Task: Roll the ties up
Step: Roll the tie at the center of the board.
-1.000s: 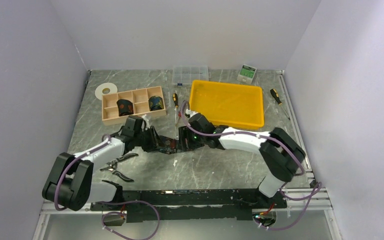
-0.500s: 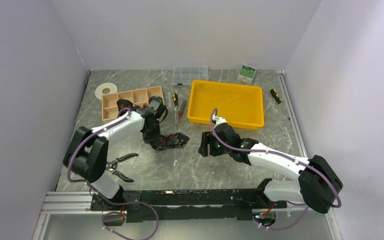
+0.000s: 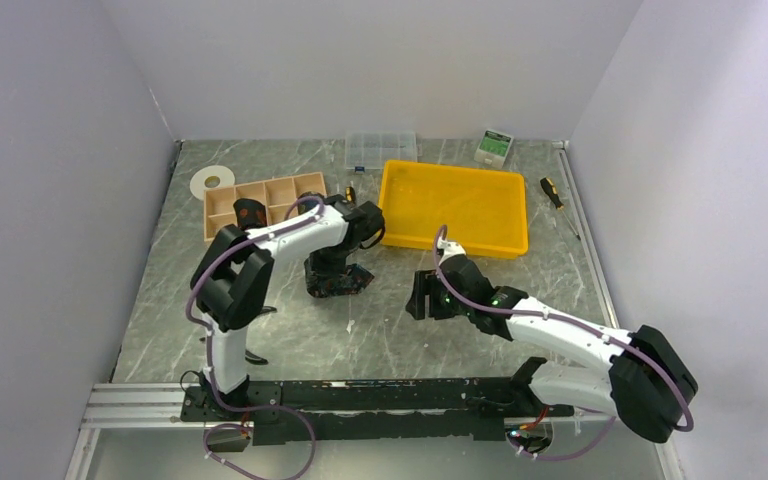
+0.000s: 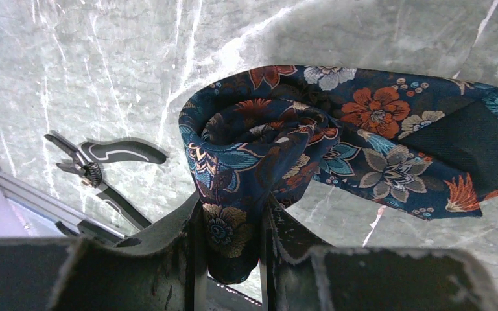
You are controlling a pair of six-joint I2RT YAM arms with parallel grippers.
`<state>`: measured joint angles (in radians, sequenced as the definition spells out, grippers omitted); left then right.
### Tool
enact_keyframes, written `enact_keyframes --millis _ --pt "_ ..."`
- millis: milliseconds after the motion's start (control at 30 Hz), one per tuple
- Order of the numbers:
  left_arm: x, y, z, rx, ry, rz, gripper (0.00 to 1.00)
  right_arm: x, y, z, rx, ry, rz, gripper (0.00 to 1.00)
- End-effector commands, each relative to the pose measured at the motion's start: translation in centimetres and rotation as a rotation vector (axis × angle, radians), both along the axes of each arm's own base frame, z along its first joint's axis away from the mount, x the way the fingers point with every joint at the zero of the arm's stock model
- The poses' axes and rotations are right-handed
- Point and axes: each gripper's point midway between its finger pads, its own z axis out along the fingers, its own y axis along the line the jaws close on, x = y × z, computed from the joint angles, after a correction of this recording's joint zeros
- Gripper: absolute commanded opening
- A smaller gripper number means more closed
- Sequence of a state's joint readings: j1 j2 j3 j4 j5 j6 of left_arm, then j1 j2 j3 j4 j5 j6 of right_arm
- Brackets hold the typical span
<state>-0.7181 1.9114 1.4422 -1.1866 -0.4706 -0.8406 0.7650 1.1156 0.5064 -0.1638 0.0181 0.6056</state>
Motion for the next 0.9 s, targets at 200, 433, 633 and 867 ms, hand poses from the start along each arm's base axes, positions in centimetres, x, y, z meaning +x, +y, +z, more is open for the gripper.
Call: enact_keyframes --millis 200,433,633,867 --pt "-0.2 -3.7 -1.1 0.058 0.008 -0.033 0.05 0.4 -0.3 0.5 0.046 -0.038 -0.017 0.7" --pt "0.1 -6.8 -2.1 0.0 0.015 -0.075 0.25 0.3 -0.4 0.3 0.049 -0.038 -0.017 0.7" --pt "0.0 -8.4 -2.3 -0.048 0.024 -0.101 0.49 0.3 -0.5 0.2 0.051 -0.038 -0.02 0.7" --pt "0.0 -10.6 -2.5 -0.166 0.018 -0.114 0.64 0.5 -0.4 0.4 0.052 -0.039 -0.022 0.7"
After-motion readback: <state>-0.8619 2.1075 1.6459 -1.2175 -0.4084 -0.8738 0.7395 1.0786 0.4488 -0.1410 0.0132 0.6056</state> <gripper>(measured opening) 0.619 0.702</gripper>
